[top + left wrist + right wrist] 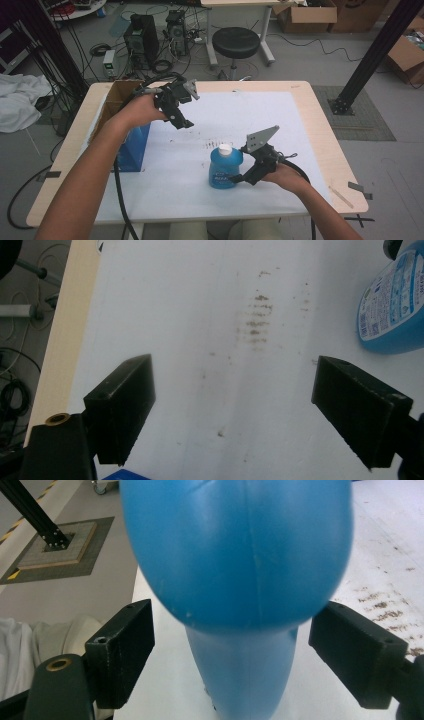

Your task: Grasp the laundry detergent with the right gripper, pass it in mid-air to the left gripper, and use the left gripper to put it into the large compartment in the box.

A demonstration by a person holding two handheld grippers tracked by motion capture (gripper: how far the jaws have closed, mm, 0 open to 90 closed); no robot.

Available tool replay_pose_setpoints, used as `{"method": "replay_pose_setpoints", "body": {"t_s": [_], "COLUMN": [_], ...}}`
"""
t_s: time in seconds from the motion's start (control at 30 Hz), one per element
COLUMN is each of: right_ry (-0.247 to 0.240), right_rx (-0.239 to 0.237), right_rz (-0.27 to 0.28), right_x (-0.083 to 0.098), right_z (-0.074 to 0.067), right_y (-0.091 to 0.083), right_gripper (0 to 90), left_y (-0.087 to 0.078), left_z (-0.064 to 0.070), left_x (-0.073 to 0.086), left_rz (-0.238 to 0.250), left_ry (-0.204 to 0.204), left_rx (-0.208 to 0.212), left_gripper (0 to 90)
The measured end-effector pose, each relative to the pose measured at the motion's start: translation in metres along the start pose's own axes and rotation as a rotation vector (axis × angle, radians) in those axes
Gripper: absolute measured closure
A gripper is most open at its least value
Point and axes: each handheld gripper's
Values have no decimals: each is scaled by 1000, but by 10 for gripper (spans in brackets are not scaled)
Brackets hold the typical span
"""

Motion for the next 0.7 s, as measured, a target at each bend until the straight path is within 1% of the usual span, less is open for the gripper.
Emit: {"method": "replay_pose_setpoints", "body": {"t_s": [0.17,0.5,0.7], "right_ry": [-6,-3,-7], "right_rx": [-1,-2,5], "right_rz": [7,21,37], "right_x": [0,0,-1], "right_z": [0,-3,-4], "right_y": [3,10,14], "right_gripper": [181,181,182], "left_y": [0,0,1], "left_z": [0,0,0], "left_x": [1,1,1], "left_rz": [-1,1,-1], "left_ry": [-2,-1,-2], "left_rx": [-2,-2,-1], "left_gripper": [182,183,183]}}
Point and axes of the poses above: each handheld gripper's, and its own axes: y roughly forward along the jaws, x roughly out of its underside, z roughly to its right, and after that the axes turned 5 degrees about x, right-handed
